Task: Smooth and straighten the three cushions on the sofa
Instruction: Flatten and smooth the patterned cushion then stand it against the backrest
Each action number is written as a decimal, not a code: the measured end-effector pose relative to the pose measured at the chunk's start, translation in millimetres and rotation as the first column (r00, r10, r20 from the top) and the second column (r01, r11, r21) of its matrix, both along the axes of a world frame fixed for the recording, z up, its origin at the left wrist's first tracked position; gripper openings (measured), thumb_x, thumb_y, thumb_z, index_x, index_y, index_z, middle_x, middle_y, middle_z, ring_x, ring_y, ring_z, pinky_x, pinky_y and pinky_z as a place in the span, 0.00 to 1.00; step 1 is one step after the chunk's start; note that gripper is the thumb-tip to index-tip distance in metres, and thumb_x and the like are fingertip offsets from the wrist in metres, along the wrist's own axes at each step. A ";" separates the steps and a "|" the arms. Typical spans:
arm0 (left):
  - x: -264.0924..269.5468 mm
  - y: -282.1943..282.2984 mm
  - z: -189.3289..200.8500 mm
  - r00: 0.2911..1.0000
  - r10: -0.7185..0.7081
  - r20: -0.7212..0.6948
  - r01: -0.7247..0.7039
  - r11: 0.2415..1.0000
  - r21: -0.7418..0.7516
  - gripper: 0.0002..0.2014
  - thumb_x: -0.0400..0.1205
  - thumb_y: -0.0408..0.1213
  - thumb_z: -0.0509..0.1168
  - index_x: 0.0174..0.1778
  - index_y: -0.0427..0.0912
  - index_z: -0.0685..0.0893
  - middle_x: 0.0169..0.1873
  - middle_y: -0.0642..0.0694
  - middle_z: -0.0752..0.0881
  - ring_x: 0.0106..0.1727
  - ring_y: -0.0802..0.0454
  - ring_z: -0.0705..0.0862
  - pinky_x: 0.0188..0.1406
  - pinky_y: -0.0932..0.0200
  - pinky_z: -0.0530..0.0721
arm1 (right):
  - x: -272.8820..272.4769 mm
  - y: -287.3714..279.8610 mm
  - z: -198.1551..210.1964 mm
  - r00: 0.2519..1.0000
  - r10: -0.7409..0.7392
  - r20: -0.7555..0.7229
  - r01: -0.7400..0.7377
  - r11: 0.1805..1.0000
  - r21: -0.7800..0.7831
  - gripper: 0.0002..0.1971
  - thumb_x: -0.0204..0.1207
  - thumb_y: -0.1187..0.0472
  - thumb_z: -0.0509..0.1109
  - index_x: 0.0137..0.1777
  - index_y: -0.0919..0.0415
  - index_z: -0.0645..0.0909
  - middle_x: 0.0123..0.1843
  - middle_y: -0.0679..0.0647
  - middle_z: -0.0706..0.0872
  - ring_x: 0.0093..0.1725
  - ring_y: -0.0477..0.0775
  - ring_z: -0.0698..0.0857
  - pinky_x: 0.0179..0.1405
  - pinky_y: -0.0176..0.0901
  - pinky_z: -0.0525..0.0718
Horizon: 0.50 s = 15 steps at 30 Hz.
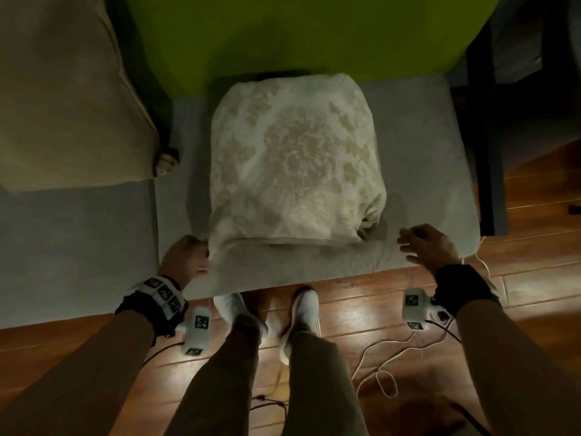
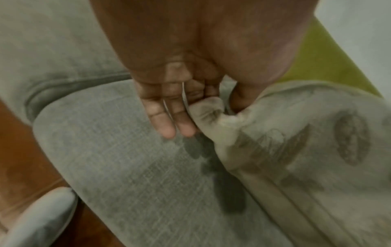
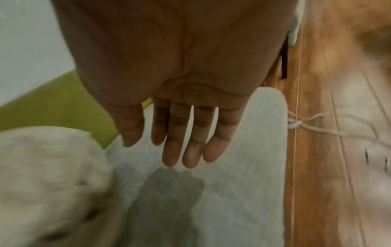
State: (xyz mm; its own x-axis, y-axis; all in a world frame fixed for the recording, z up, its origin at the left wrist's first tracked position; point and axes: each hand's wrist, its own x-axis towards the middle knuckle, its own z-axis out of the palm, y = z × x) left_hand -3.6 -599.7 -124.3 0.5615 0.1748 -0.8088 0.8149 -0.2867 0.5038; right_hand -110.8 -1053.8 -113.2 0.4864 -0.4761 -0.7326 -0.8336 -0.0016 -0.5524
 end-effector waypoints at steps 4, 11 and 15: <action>3.9 -0.7 4.8 0.979 -0.199 0.050 0.195 0.978 0.071 0.23 0.73 0.60 0.66 0.53 0.47 0.82 0.52 0.42 0.87 0.53 0.43 0.86 0.54 0.44 0.86 | 12.9 53.8 -11.0 0.999 0.046 0.000 -0.045 0.979 0.200 0.12 0.81 0.48 0.75 0.62 0.46 0.84 0.61 0.54 0.90 0.60 0.59 0.89 0.57 0.57 0.89; 14.2 -31.3 6.6 0.823 -0.566 0.042 0.549 0.812 0.199 0.10 0.78 0.39 0.63 0.53 0.42 0.81 0.47 0.39 0.86 0.51 0.37 0.85 0.45 0.51 0.76 | 18.9 67.5 -28.5 0.998 -0.007 -0.055 0.018 0.981 0.194 0.12 0.85 0.54 0.70 0.66 0.50 0.83 0.55 0.56 0.86 0.45 0.55 0.83 0.44 0.47 0.84; 0.1 -49.8 2.0 0.893 -0.437 0.110 0.412 0.890 0.194 0.17 0.77 0.49 0.61 0.56 0.43 0.79 0.48 0.40 0.87 0.49 0.38 0.86 0.50 0.40 0.85 | 25.4 57.9 -21.0 0.966 0.260 -0.007 -0.259 0.964 0.052 0.14 0.80 0.61 0.70 0.61 0.43 0.83 0.53 0.54 0.88 0.50 0.58 0.88 0.46 0.51 0.90</action>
